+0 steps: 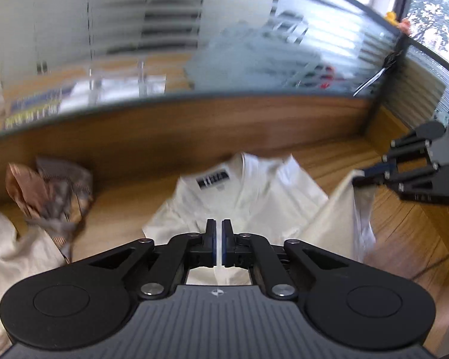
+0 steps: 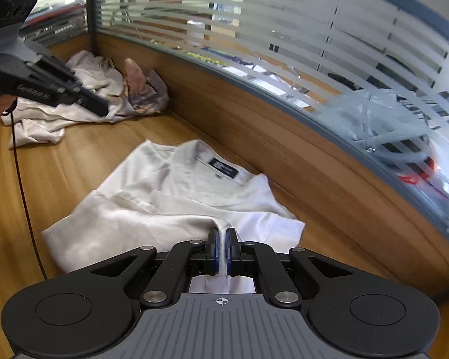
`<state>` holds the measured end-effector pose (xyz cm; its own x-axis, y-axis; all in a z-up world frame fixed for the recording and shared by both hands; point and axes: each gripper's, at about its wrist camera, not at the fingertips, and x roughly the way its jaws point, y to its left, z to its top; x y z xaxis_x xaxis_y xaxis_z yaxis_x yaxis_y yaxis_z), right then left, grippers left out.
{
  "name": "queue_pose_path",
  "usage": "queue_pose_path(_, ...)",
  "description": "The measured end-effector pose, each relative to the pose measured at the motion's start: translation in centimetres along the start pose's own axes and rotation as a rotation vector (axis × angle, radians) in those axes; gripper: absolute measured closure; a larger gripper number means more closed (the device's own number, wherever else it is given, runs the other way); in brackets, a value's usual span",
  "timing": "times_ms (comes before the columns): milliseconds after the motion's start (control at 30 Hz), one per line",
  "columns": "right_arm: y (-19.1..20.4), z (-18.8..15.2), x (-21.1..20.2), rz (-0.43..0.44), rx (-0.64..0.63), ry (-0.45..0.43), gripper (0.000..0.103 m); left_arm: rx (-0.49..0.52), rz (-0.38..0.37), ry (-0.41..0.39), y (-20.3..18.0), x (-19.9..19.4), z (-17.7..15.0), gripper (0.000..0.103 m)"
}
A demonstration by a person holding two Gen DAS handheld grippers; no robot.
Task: Fold clothes
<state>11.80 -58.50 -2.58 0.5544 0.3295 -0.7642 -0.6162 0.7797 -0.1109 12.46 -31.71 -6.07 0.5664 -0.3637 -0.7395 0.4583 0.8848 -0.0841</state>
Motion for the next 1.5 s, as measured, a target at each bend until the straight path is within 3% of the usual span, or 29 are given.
queue_pose_path(100,-1.0,0.2,1.2,0.017,0.002,0.016,0.096,-0.029,-0.01,0.044,0.4,1.5,-1.4,0.076)
queue_pose_path(167,-1.3,0.1,1.7,0.025,0.004,0.029,0.096,-0.051,-0.02,0.073,0.4,2.3,-2.6,0.071)
queue_pose_path(333,-1.8,-0.9,3.3,0.022,0.008,0.084,0.096,-0.092,-0.032,0.153,-0.4,4.1,-5.2,0.066)
queue_pose_path(400,-1.8,-1.3,3.9,0.003,0.001,0.113,0.09,-0.097,-0.016,0.156,-1.0,4.2,-6.1,0.065)
queue_pose_path(467,-1.8,-1.7,3.9,-0.024,-0.01,0.124,0.077,-0.088,-0.009,0.147,-1.7,3.9,-6.9,0.061)
queue_pose_path(533,-1.9,-2.3,3.0,-0.013,-0.015,0.107,0.074,-0.057,-0.01,0.139,-2.6,3.6,-7.4,0.055)
queue_pose_path(633,-2.3,-3.5,1.7,0.028,-0.004,0.101,0.059,-0.029,-0.008,0.131,-3.8,2.9,-8.0,0.052)
queue_pose_path(833,-1.8,-6.9,0.7,0.132,-0.011,0.153,0.05,-0.012,0.003,0.148,-5.9,2.1,-9.6,0.043)
queue_pose_path(1033,-0.7,-9.6,2.0,0.179,-0.012,0.198,0.05,0.033,0.002,0.174,-7.6,2.5,-11.8,0.04)
queue_pose_path(1167,0.0,-10.5,2.4,0.19,-0.03,0.212,0.05,0.059,0.011,0.195,-8.4,3.4,-13.0,0.044)
queue_pose_path(1233,0.3,-10.8,2.4,0.193,-0.036,0.211,0.06,0.076,0.01,0.183,-8.6,3.5,-13.3,0.06)
queue_pose_path(1267,0.4,-11.0,2.3,0.195,-0.039,0.21,0.069,0.084,0.011,0.178,-8.6,3.5,-13.5,0.079)
queue_pose_path(1300,0.5,-11.1,2.3,0.196,-0.041,0.209,0.08,0.086,0.005,0.171,-8.6,3.4,-13.5,0.089)
queue_pose_path(1367,0.7,-11.3,2.1,0.201,-0.038,0.205,0.094,0.084,-0.007,0.138,-8.5,2.9,-13.3,0.095)
queue_pose_path(1500,1.0,-10.7,0.7,0.191,-0.017,0.173,0.096,0.093,-0.015,0.088,-8.5,1.1,-12.4,0.099)
